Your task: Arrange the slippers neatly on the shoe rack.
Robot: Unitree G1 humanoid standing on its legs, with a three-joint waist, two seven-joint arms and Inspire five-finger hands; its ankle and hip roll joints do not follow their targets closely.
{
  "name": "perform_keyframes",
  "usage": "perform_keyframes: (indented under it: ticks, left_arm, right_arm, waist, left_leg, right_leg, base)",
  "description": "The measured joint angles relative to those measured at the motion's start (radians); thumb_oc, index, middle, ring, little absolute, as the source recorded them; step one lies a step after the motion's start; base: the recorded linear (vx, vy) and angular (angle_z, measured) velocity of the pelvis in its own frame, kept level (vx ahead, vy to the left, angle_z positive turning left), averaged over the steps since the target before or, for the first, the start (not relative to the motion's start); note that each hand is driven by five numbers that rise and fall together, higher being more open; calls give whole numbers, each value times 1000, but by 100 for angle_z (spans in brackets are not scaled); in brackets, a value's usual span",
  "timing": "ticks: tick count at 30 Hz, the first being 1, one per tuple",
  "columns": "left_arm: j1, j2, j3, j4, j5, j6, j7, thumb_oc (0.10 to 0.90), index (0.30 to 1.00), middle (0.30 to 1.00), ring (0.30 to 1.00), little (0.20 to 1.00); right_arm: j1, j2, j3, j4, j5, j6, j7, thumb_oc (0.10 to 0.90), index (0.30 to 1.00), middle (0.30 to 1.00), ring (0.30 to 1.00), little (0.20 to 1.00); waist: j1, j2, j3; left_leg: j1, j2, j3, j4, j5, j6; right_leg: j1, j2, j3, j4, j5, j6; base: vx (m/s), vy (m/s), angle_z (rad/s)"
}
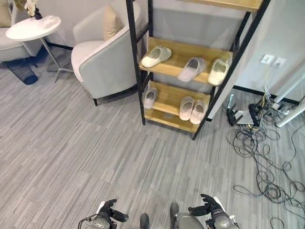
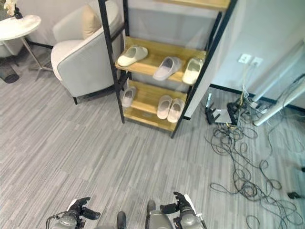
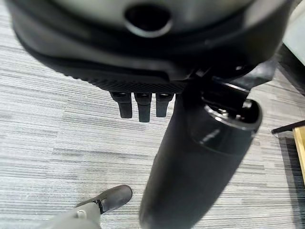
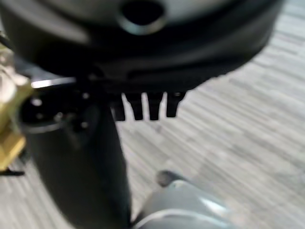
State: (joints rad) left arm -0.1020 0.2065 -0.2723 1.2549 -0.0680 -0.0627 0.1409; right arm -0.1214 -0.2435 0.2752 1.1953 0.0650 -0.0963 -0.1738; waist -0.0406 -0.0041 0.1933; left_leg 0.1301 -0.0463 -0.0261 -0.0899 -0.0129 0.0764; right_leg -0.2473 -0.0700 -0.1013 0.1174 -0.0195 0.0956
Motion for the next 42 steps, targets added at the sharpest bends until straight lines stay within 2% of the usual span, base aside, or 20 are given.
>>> perform_keyframes:
  ticks: [1, 3, 4, 5, 7, 9, 12, 14, 17, 19, 22, 23, 24, 27, 28, 30, 34, 36, 39, 42]
  left_arm:
    - [24, -2, -2, -3, 11, -1, -1, 800, 900, 900, 900, 900]
    - [46, -2, 0, -4, 12, -1, -8, 800, 900, 900, 900, 900]
    - [39, 8, 1, -2, 12, -2, -19, 800, 900, 900, 900, 900]
    - [35, 19, 3, 2, 10, -3, -21, 800, 900, 900, 900, 900]
    - [26, 14, 29, -10, -6, -20, -14, 800, 900, 900, 900, 900]
    - [8, 8, 15, -9, -6, -19, -18, 800, 900, 900, 900, 900]
    - [-19, -1, 1, -18, -6, -19, -22, 800, 900, 900, 900, 900]
    - [-29, -7, 2, -23, -8, -19, -26, 800, 900, 900, 900, 900]
    - [-30, -13, 0, -46, -10, -19, -29, 800, 900, 900, 900, 900]
    - [-38, -21, 0, -50, -10, -19, -29, 800, 900, 900, 900, 900]
    - [-24, -25, 1, -48, -9, -21, -29, 800, 900, 900, 900, 900]
    - [-19, -27, -1, -41, -6, -19, -28, 800, 900, 900, 900, 900]
    - [-12, -25, -3, -31, -5, -17, -27, 800, 900, 900, 900, 900]
    - [-11, -12, -40, -18, 13, -12, -24, 800, 900, 900, 900, 900]
    - [-16, -11, -42, -18, 13, -9, -22, 800, 900, 900, 900, 900]
    - [-12, -6, -43, -18, 13, -1, -25, 800, 900, 900, 900, 900]
    - [-15, 23, -55, -52, 31, -2, -20, 800, 900, 900, 900, 900]
    - [-11, 27, -47, -51, 31, 0, -18, 800, 900, 900, 900, 900]
    - [-5, 3, -41, -60, 32, 0, -19, 800, 900, 900, 900, 900]
    - [19, -8, -38, -89, 35, -4, -19, 800, 900, 900, 900, 900]
  right_arm:
    - [12, 5, 0, 13, 0, 0, 0, 800, 900, 900, 900, 900]
    - [19, 7, -14, 28, 2, 5, 1, 800, 900, 900, 900, 900]
    - [22, 20, -25, 47, 8, 9, 1, 800, 900, 900, 900, 900]
    - [34, 24, -24, 50, 17, 13, 3, 800, 900, 900, 900, 900]
    - [39, 8, -21, 55, 35, 17, -2, 800, 900, 900, 900, 900]
    - [40, 3, -11, 55, 41, 19, -4, 800, 900, 900, 900, 900]
    - [35, 2, -6, 55, 57, 21, -4, 800, 900, 900, 900, 900]
    - [34, 4, 7, 54, 60, 20, -3, 800, 900, 900, 900, 900]
    - [22, -4, 13, 54, 60, 19, -6, 800, 900, 900, 900, 900]
    - [15, -13, 13, 54, 60, 20, -7, 800, 900, 900, 900, 900]
    - [30, -17, 13, 54, 53, 18, -7, 800, 900, 900, 900, 900]
    - [33, -18, 14, 54, 51, 18, -7, 800, 900, 900, 900, 900]
    - [35, -12, 14, 54, 45, 18, -5, 800, 900, 900, 900, 900]
    - [43, 11, 20, 45, 25, 20, 0, 800, 900, 900, 900, 900]
    - [43, 19, 18, 43, 25, 17, -2, 800, 900, 900, 900, 900]
    - [45, 0, 15, -50, 25, 32, 17, 800, 900, 900, 900, 900]
    - [49, -44, 31, -376, 20, -22, -12, 800, 900, 900, 900, 900]
    - [27, -49, 36, -505, -6, -56, -25, 800, 900, 900, 900, 900]
    - [-3, -48, 38, -492, -41, -69, -27, 800, 900, 900, 900, 900]
    - [20, -51, 31, -372, -42, -52, -26, 800, 900, 900, 900, 900]
  waist:
    - [-1, -18, -20]
    - [1, -6, -39]
    - [4, -19, -35]
    - [15, -41, -40]
    - [40, -42, -43]
    - [49, -41, -44]
    - [52, -54, -32]
    - [53, -61, -19]
    - [63, -44, 1]
    - [68, -22, 15]
    - [84, 7, 0]
    - [83, 21, -12]
    - [76, 21, -17]
    - [56, 17, -15]
    - [57, 13, -14]
    - [50, 16, -12]
    - [24, 3, 8]
    - [25, -3, 20]
    - [18, -19, 17]
    - [27, -15, 8]
  left_leg:
    - [19, -10, -15, 0, -17, -11]
    - [39, 27, -46, 58, -63, -63]
    - [-22, 32, -35, 222, -93, -110]
    - [-104, 31, -17, 412, -111, -132]
    - [-218, 65, 16, 682, -104, -160]
    - [-259, 94, 43, 765, -99, -172]
    - [-297, 101, 75, 671, -101, -167]
    - [-294, 93, 82, 457, -93, -169]
    - [-284, 79, 32, 127, 43, -194]
    - [-299, 79, 20, 106, 101, -195]
    - [-263, 82, 18, 91, 117, -161]
    - [-247, 79, 25, 88, 159, -116]
    - [-233, 69, 39, 80, 168, -83]
    - [-179, 46, 71, 43, 156, -22]
    - [-155, 33, 77, 31, 130, 12]
    - [-134, 18, 87, 30, 126, 17]
    - [-101, 14, 104, 8, 97, 37]
    - [-87, 14, 126, 1, 91, 34]
    - [-55, 10, 99, 0, 66, 6]
    - [-29, 41, 67, 7, 52, -56]
  right_leg:
    - [5, -16, 3, 0, 70, -20]
    - [47, 21, 0, -5, 115, -67]
    - [100, 29, -5, -54, 117, -78]
    - [151, 32, -6, -112, 130, -99]
    - [207, 59, -5, -154, 127, -164]
    - [249, 79, -4, -177, 116, -190]
    - [283, 84, 1, -211, 107, -200]
    - [307, 90, -3, -211, 89, -189]
    - [338, 116, 19, -211, 58, -166]
    - [365, 130, 29, -211, 45, -173]
    - [410, 134, 91, -210, 5, -156]
    - [417, 132, 107, -197, -17, -140]
    - [406, 119, 115, -145, -52, -114]
    - [264, 68, 71, 202, -168, -22]
    - [202, 29, 36, 328, -196, -11]
    - [160, -22, 14, 388, -209, 1]
    - [78, -33, -12, 240, -191, 9]
    - [39, -21, -39, 122, -112, 2]
    - [74, -26, -91, -8, 57, 11]
    - [165, 21, -91, -113, 128, -54]
  base:
    - [310, -134, 33]
    - [221, -156, 49]
    - [177, -169, 48]
    - [200, -178, 22]
    - [228, -144, -5]
    - [263, -48, -12]
    - [313, 41, -4]
    - [329, 111, -1]
    - [346, 152, -20]
    - [338, 225, -31]
    - [263, 217, -58]
    - [162, 192, -61]
    - [134, 184, -49]
    - [164, 165, -21]
    - [191, 123, -19]
    - [229, 80, -12]
    - [257, -3, -13]
    - [256, -64, -23]
    - [242, -68, 19]
    - [195, -66, 37]
